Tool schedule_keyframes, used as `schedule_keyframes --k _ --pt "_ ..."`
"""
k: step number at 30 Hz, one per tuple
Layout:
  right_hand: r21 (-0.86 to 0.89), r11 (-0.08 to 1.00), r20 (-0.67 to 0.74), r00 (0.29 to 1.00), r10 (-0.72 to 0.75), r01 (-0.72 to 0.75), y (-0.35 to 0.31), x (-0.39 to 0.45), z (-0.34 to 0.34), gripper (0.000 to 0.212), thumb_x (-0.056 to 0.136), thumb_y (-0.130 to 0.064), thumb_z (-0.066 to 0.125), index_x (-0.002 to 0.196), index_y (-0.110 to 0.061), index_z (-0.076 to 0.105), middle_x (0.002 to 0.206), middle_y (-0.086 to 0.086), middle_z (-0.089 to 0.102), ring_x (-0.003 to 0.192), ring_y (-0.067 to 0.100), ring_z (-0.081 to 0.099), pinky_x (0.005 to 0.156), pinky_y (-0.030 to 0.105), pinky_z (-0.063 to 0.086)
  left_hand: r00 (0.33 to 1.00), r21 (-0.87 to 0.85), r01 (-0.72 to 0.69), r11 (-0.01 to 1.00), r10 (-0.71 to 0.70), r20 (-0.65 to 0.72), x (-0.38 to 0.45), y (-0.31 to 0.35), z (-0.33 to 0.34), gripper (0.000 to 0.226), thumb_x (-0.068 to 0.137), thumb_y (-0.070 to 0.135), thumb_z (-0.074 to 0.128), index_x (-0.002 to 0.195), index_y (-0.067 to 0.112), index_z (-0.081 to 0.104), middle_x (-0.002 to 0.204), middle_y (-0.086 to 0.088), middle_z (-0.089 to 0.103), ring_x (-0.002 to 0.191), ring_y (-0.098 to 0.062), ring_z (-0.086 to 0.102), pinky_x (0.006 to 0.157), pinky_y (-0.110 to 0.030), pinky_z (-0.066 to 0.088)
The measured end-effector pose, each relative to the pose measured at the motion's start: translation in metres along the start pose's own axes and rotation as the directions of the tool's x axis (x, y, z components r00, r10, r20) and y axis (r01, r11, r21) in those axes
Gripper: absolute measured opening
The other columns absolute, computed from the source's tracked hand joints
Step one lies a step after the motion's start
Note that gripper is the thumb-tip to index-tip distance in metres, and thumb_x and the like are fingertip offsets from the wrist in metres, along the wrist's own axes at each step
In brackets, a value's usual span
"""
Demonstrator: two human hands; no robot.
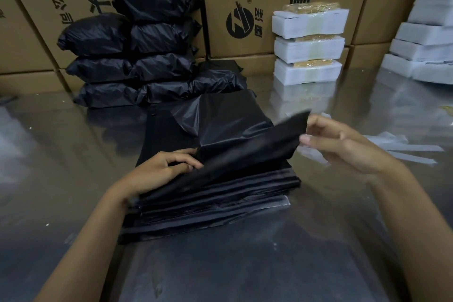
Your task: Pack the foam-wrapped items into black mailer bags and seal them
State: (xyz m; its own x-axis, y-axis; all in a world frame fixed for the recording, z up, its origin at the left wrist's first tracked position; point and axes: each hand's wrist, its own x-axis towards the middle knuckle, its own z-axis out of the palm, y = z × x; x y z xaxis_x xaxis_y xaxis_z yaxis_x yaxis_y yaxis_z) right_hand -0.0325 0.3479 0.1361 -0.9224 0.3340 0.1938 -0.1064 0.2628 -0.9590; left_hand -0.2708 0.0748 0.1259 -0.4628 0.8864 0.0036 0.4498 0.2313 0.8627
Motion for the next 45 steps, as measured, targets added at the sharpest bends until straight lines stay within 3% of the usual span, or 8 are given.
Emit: schedule_keyframes --k 3,8,11,15,20,25,32,45 --pt "0.170 0.985 -0.229 0.973 0.023 0.016 0.009 0.013 0.019 0.008 0.094 -0.018 0.061 0.097 -0.013 0.056 0.096 0.009 0.074 0.093 0.023 0.070 0.087 0.033 0.056 0.999 -0.123 -0.049 0.991 0.047 -0.018 -0.008 0.008 -0.001 0.056 0.096 0.003 0.051 0.095 0.056 0.071 0.078 0.039 0.066 0.087 0.018 0.062 0.070 0.005 0.039" --pt "0.157 0.986 -0.539 0.831 0.138 -0.062 0.023 0.027 0.042 0.011 0.104 -0.023 0.054 0.093 -0.021 0.053 0.079 0.003 0.074 0.073 0.024 0.068 0.063 0.033 0.055 0.997 -0.587 -0.076 0.806 0.069 -0.035 -0.018 -0.014 -0.017 0.053 0.107 0.021 0.032 0.086 -0.001 0.075 0.094 -0.010 0.072 0.085 -0.013 0.070 0.082 -0.017 0.048" --pt "0.137 0.988 -0.601 0.787 0.140 -0.070 0.025 0.029 0.047 0.015 0.103 -0.028 0.054 0.088 -0.027 0.052 0.080 0.010 0.061 0.074 0.025 0.058 0.072 0.041 0.049 0.982 -0.514 -0.022 0.857 0.115 0.149 -0.012 0.001 -0.033 0.093 0.075 0.070 0.066 0.135 0.000 0.057 0.144 -0.008 0.054 0.134 -0.020 0.050 0.110 -0.034 0.039" --pt "0.123 0.989 -0.643 0.753 0.141 -0.080 0.026 0.031 0.052 0.013 0.103 -0.027 0.052 0.091 -0.025 0.052 0.074 0.002 0.063 0.071 0.021 0.057 0.072 0.041 0.048 0.946 -0.286 -0.013 0.958 0.104 0.306 -0.013 -0.007 -0.036 0.076 0.060 0.048 0.091 0.129 0.040 0.062 0.139 0.012 0.058 0.129 -0.008 0.053 0.099 -0.025 0.048" --pt "0.125 0.990 -0.661 0.739 0.132 -0.065 0.022 0.030 0.052 0.017 0.101 -0.015 0.050 0.088 -0.025 0.053 0.064 -0.005 0.062 0.071 0.020 0.054 0.068 0.038 0.045 0.977 -0.440 -0.052 0.897 -0.045 -0.207 0.008 0.005 -0.011 0.025 0.081 0.041 0.071 0.099 0.027 0.079 0.113 -0.003 0.074 0.109 -0.017 0.069 0.083 -0.023 0.054" --pt "0.144 0.989 -0.664 0.740 0.112 -0.020 0.009 0.024 0.054 0.016 0.099 -0.030 0.057 0.083 -0.031 0.056 0.079 -0.001 0.063 0.078 0.018 0.060 0.076 0.039 0.047 0.924 -0.528 -0.168 0.833 -0.053 -0.378 0.009 0.021 -0.002 0.032 0.079 0.048 0.065 0.102 0.029 0.076 0.111 0.004 0.075 0.104 -0.012 0.070 0.072 -0.019 0.057" --pt "0.332 0.937 -0.503 0.861 0.078 0.109 -0.022 0.014 0.043 0.009 0.088 -0.019 0.057 0.093 -0.016 0.063 0.086 0.008 0.068 0.079 0.024 0.064 0.070 0.037 0.048 0.892 -0.563 -0.266 0.782 -0.022 -0.451 0.004 0.039 0.000 0.018 0.095 0.036 0.060 0.097 0.037 0.078 0.113 0.008 0.074 0.105 -0.009 0.069 0.083 -0.025 0.057" --pt "0.227 0.971 0.084 0.992 -0.092 0.071 -0.017 -0.001 0.030 0.058 0.067 -0.073 0.075 0.107 -0.032 0.076 0.114 -0.003 0.073 0.111 0.015 0.067 0.096 0.031 0.054 0.882 -0.514 -0.286 0.808 0.013 -0.471 0.001 0.037 0.003 0.030 0.083 0.046 0.071 0.100 0.022 0.077 0.110 -0.002 0.075 0.105 -0.017 0.070 0.081 -0.025 0.056"
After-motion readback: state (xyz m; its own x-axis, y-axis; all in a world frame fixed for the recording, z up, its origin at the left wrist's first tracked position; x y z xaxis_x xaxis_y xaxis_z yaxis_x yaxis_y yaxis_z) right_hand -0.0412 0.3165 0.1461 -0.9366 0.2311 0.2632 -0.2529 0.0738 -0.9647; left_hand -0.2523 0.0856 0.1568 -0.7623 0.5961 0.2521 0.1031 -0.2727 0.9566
